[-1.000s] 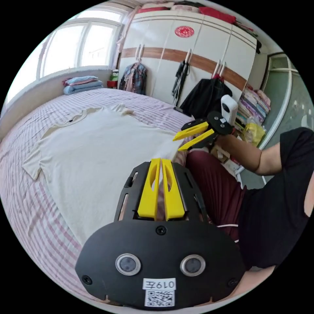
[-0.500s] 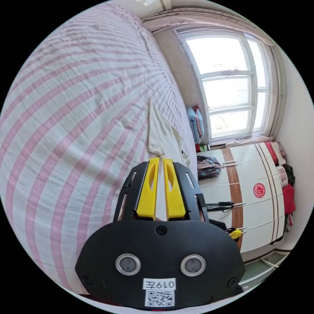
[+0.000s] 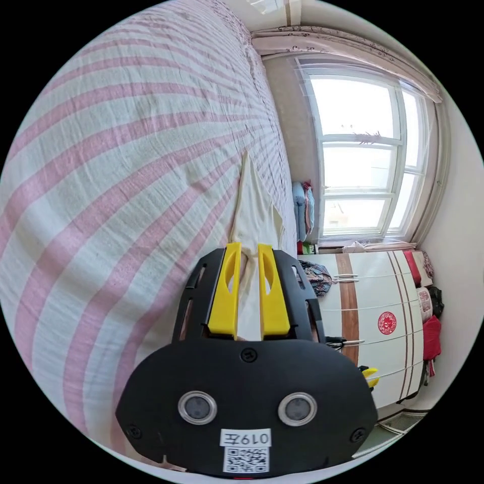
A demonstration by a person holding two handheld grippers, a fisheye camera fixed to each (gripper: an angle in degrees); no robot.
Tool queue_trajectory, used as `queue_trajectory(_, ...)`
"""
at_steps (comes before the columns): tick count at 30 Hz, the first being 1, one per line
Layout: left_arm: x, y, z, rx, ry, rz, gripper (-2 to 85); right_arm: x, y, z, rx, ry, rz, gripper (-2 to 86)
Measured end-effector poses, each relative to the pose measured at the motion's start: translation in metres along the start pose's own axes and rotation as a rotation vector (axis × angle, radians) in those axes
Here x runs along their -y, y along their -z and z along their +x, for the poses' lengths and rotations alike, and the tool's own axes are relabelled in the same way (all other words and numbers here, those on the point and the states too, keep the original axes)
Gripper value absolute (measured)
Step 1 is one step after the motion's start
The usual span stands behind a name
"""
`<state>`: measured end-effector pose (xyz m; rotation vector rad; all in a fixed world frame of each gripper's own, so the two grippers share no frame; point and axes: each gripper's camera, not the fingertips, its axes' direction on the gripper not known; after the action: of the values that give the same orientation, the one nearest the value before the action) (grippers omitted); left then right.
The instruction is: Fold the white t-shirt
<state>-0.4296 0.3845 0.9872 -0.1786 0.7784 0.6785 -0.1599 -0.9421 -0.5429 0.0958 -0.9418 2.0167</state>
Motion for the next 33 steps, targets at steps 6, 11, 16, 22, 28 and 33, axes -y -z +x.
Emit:
queue_trajectory(6, 0.031, 0.004, -0.024, -0.051, 0.053, 0.031, 6.4, 0.056, -0.063, 0.043, 0.004, -0.028, -0.036, 7.9)
queue_trajectory(11, 0.043, 0.014, -0.029, -0.011, 0.048, 0.023, 8.2, 0.114, -0.110, 0.079, -0.029, -0.029, -0.053, 6.9)
queue_trajectory(16, 0.061, 0.007, -0.041, -0.048, 0.092, 0.030, 8.9, 0.179, -0.198, 0.119, -0.077, -0.040, -0.109, 6.7)
queue_trajectory(22, 0.082, -0.008, -0.044, -0.043, 0.097, 0.001, 7.7, 0.253, -0.339, 0.167, -0.164, 0.065, -0.348, 3.9)
queue_trajectory(28, 0.087, -0.019, -0.047, 0.009, 0.091, -0.006, 3.1, 0.328, -0.530, 0.261, 0.024, 0.089, -0.718, 7.6)
queue_trajectory(33, 0.086, -0.024, -0.048, -0.001, 0.076, -0.027, 2.2, 0.364, -0.677, 0.302, -0.004, 0.197, -1.072, 6.9)
